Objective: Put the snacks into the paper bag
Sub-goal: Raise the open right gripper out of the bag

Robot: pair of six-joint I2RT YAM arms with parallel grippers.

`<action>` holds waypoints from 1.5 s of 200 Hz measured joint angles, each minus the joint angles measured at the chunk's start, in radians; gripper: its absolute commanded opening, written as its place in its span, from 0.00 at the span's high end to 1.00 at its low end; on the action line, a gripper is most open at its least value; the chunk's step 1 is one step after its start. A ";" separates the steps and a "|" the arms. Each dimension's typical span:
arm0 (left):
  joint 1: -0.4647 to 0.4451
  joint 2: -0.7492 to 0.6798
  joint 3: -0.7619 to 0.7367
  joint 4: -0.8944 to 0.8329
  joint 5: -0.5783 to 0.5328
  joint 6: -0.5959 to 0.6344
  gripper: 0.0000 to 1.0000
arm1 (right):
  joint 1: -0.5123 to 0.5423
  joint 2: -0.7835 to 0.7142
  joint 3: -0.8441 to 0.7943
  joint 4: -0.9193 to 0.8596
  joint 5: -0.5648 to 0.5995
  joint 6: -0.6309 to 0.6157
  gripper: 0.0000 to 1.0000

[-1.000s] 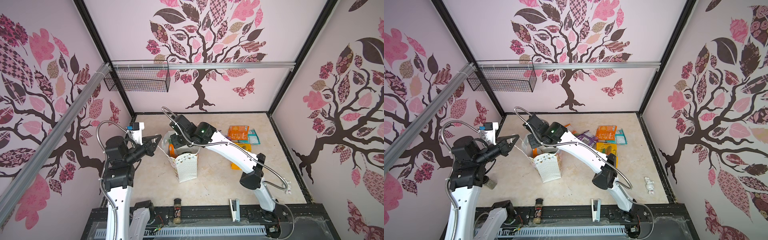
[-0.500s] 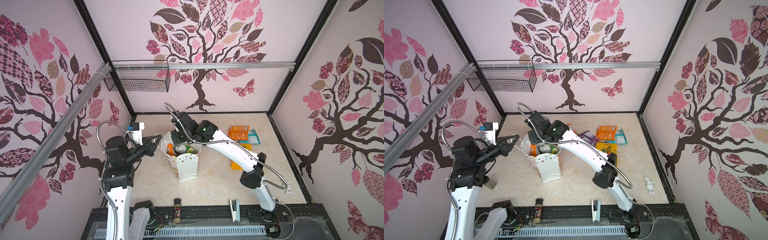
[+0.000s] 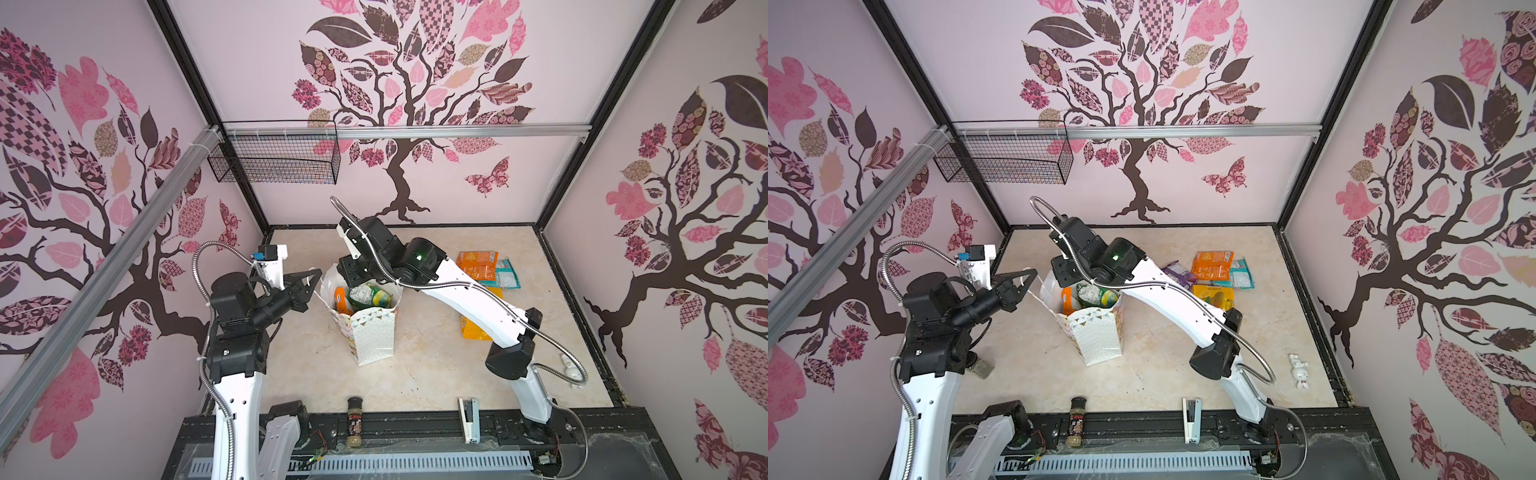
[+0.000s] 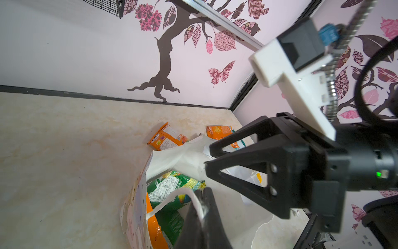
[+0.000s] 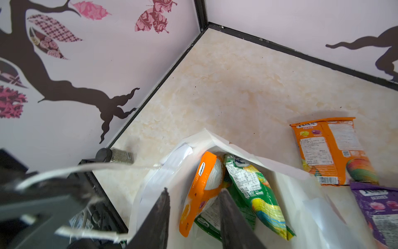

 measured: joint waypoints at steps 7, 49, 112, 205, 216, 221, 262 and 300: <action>0.000 0.000 0.000 -0.003 -0.004 0.002 1.00 | 0.007 -0.034 -0.034 0.006 0.005 -0.010 0.55; 0.002 -0.010 0.000 -0.013 -0.016 0.016 1.00 | 0.041 -0.374 -0.423 0.127 0.036 -0.042 0.49; 0.002 -0.010 0.000 -0.015 -0.015 0.022 1.00 | 0.043 -0.735 -0.874 0.274 0.174 -0.042 0.39; 0.002 -0.011 0.000 -0.019 -0.026 0.022 1.00 | 0.029 -0.638 -0.983 0.341 0.252 -0.047 0.42; 0.002 -0.011 0.000 -0.020 -0.027 0.022 1.00 | 0.023 -0.624 -0.983 0.347 0.253 -0.046 0.47; 0.002 -0.011 0.000 -0.020 -0.031 0.022 1.00 | 0.019 -0.618 -0.983 0.349 0.254 -0.047 0.50; 0.002 -0.011 0.000 -0.029 -0.064 0.022 1.00 | 0.003 -0.602 -0.983 0.366 0.258 -0.040 0.79; 0.002 -0.011 0.000 -0.036 -0.080 0.023 1.00 | -0.006 -0.602 -0.983 0.399 0.268 -0.053 1.00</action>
